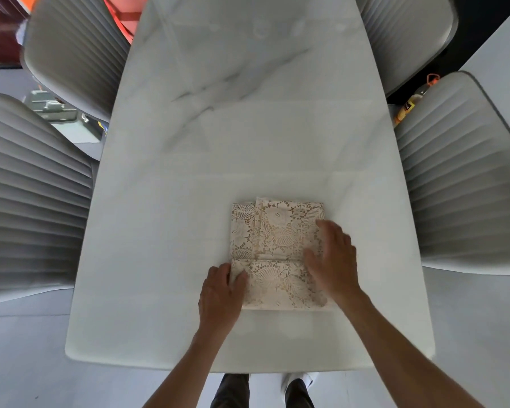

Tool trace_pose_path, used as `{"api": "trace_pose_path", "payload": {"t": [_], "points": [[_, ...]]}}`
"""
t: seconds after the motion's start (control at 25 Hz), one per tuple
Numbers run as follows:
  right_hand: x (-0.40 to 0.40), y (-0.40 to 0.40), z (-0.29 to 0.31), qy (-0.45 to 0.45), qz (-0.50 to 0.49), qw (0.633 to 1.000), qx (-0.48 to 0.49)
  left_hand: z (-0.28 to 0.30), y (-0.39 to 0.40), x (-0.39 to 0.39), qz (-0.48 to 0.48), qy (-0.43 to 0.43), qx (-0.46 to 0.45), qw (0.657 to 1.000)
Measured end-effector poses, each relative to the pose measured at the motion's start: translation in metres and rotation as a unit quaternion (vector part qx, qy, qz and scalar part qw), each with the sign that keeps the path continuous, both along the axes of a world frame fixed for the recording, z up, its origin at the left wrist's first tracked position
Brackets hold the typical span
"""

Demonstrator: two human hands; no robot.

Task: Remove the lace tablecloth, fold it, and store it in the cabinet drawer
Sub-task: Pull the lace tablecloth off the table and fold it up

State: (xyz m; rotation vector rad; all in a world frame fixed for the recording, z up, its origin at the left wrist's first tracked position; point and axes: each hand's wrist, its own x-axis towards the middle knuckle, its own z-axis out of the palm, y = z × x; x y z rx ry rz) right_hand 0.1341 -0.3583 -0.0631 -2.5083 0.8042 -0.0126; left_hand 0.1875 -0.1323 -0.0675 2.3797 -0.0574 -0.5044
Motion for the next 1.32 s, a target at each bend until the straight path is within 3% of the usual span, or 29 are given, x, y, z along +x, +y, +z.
{"api": "trace_pose_path", "payload": {"t": [0.08, 0.24, 0.36, 0.48, 0.6, 0.68, 0.8, 0.88, 0.96, 1.0, 1.04, 1.2, 1.32], "points": [[0.043, -0.016, 0.005, -0.012, 0.048, 0.998, -0.029, -0.002, 0.004, 0.001, -0.007, 0.010, -0.008, 1.000], [0.114, -0.033, 0.001, 0.092, 0.153, 0.982, -0.055, -0.001, 0.006, 0.000, -0.023, 0.005, -0.007, 1.000], [0.120, -0.032, -0.004, 0.020, 0.184, 0.982, -0.020, -0.005, 0.006, 0.004, -0.028, -0.004, 0.019, 0.999], [0.122, -0.029, -0.005, 0.019, 0.194, 0.980, -0.031, -0.007, 0.003, 0.008, -0.033, -0.026, 0.044, 0.998], [0.082, -0.015, -0.003, -0.050, 0.153, 0.981, -0.104, -0.008, 0.001, 0.010, -0.046, -0.057, 0.067, 0.995], [0.023, -0.002, -0.009, -0.084, 0.219, 0.964, -0.125, -0.008, 0.002, 0.010, -0.048, -0.057, 0.061, 0.995], [-0.036, 0.004, -0.024, 0.032, 0.308, 0.940, -0.141, 0.001, -0.001, 0.013, -0.019, -0.060, 0.041, 0.997], [-0.042, 0.006, -0.030, 0.033, 0.312, 0.936, -0.158, 0.000, -0.005, 0.017, -0.138, -0.178, 0.096, 0.969], [-0.049, 0.003, -0.032, -0.016, 0.347, 0.924, -0.159, -0.003, -0.006, 0.025, -0.319, -0.289, 0.126, 0.894], [-0.055, 0.001, -0.031, -0.025, 0.373, 0.913, -0.164, -0.004, -0.003, 0.033, -0.372, -0.296, 0.120, 0.872], [-0.062, -0.001, -0.031, -0.017, 0.394, 0.903, -0.172, -0.004, 0.000, 0.040, -0.397, -0.280, 0.109, 0.867], [-0.065, 0.010, -0.022, 0.023, 0.369, 0.904, -0.214, -0.001, 0.010, 0.048, -0.374, -0.147, 0.009, 0.916], [-0.054, 0.009, -0.001, -0.066, 0.314, 0.941, -0.109, 0.000, 0.022, 0.056, -0.342, -0.035, -0.020, 0.939]]}}
